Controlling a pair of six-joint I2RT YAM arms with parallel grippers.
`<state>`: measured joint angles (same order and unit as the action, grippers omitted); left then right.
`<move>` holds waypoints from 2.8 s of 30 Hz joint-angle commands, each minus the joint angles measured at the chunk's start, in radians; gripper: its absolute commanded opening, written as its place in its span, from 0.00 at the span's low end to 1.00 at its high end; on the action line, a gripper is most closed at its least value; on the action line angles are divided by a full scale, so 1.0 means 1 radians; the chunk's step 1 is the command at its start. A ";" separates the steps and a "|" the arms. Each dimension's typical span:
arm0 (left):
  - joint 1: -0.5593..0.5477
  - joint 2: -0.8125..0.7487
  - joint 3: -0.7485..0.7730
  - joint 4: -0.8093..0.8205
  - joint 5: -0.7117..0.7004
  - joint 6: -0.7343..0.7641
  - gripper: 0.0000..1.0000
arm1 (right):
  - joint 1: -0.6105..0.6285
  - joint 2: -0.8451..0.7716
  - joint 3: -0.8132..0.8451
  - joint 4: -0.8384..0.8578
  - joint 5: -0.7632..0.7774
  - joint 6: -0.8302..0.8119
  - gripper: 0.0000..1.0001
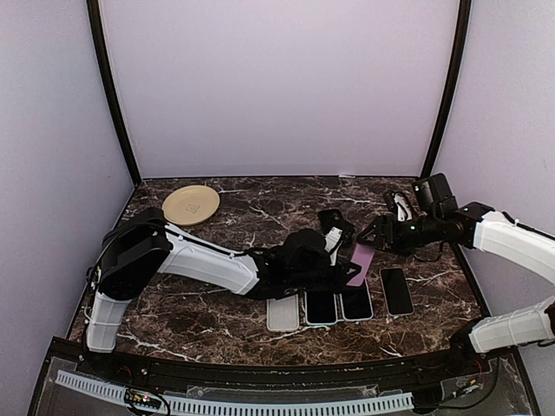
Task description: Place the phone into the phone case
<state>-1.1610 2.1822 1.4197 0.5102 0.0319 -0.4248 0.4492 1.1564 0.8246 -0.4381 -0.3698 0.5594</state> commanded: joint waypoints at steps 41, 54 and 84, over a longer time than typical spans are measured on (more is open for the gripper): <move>0.079 -0.576 -0.433 0.393 0.410 0.155 0.00 | 0.189 -0.133 0.197 0.203 -0.526 -0.349 0.25; 0.064 -0.699 -0.465 0.162 -0.048 0.437 0.67 | 0.190 -0.057 0.329 0.101 -0.171 -0.093 0.00; -0.182 -0.427 -0.610 1.045 -0.600 2.051 0.81 | 0.269 0.075 0.484 0.105 -0.192 0.211 0.00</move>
<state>-1.3392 1.7561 0.7715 1.3792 -0.5171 1.5242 0.7002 1.2556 1.2827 -0.4366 -0.5365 0.7399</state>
